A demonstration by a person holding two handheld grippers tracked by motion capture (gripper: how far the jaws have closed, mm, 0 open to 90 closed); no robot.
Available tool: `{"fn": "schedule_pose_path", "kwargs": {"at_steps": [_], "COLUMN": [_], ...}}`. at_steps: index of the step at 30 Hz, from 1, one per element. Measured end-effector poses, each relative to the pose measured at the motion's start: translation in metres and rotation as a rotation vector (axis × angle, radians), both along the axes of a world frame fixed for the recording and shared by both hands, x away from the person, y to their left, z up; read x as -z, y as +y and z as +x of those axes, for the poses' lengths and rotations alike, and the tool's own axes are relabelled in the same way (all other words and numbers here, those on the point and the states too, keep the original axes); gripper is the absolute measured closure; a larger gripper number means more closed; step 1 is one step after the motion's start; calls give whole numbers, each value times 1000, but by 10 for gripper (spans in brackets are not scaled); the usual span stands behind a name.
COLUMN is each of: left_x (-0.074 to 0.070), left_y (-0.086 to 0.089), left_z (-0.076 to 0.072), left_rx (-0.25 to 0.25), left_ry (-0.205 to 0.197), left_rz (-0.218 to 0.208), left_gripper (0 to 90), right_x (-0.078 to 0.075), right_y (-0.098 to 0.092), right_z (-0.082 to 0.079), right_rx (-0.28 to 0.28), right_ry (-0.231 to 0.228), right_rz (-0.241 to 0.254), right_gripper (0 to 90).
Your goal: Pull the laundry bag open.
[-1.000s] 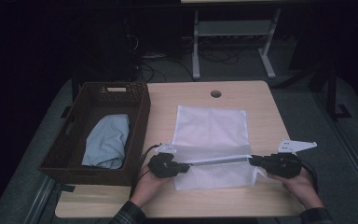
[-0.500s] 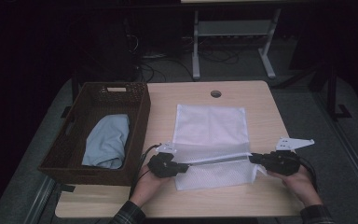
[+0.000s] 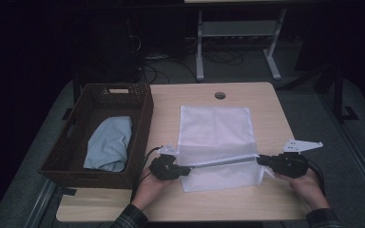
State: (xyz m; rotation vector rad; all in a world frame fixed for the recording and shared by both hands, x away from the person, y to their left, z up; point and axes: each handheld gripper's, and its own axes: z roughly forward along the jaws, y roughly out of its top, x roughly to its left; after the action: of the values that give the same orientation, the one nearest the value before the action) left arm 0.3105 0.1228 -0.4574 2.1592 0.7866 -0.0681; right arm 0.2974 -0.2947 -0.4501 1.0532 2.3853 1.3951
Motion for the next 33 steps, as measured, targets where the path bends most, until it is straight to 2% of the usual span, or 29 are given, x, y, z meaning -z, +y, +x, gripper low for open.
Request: {"fn": "schedule_pose_path", "kwargs": {"at_steps": [14, 19, 20, 21, 22, 23, 24, 25, 28, 33], "left_x": [-1, -7, -7, -7, -7, -7, -7, -7, -7, -7], "left_y": [1, 2, 3, 4, 5, 5, 5, 5, 5, 8], "left_z": [0, 0, 0, 0, 0, 0, -1, -1, -1, -1], "left_rx": [-16, -48, -56, -59, -55, -61, -63, -63, -71, -87], "left_ry": [16, -1, -1, 3, 9, 5, 6, 16, 10, 14], "left_rz": [4, 2, 21, 20, 8, 19, 27, 21, 42, 43], "left_gripper": [875, 878, 879, 879, 879, 879, 878, 879, 878, 878], "right_x": [3, 3, 3, 2, 2, 2, 1, 1, 3, 3], "right_y": [0, 1, 1, 1, -1, -3, -4, -4, -4, -10], "right_z": [3, 4, 3, 3, 3, 4, 3, 3, 4, 6], "right_rx": [31, 30, 33, 46, 56, 53, 59, 63, 76, 99], "right_ry": [3, 9, 7, -2, 1, 9, 5, 2, 1, -5], "right_rz": [-29, -31, -32, -42, -39, -15, -16, -27, -47, -69], "right_gripper": [846, 849, 852, 853, 853, 852, 853, 852, 852, 852]}}
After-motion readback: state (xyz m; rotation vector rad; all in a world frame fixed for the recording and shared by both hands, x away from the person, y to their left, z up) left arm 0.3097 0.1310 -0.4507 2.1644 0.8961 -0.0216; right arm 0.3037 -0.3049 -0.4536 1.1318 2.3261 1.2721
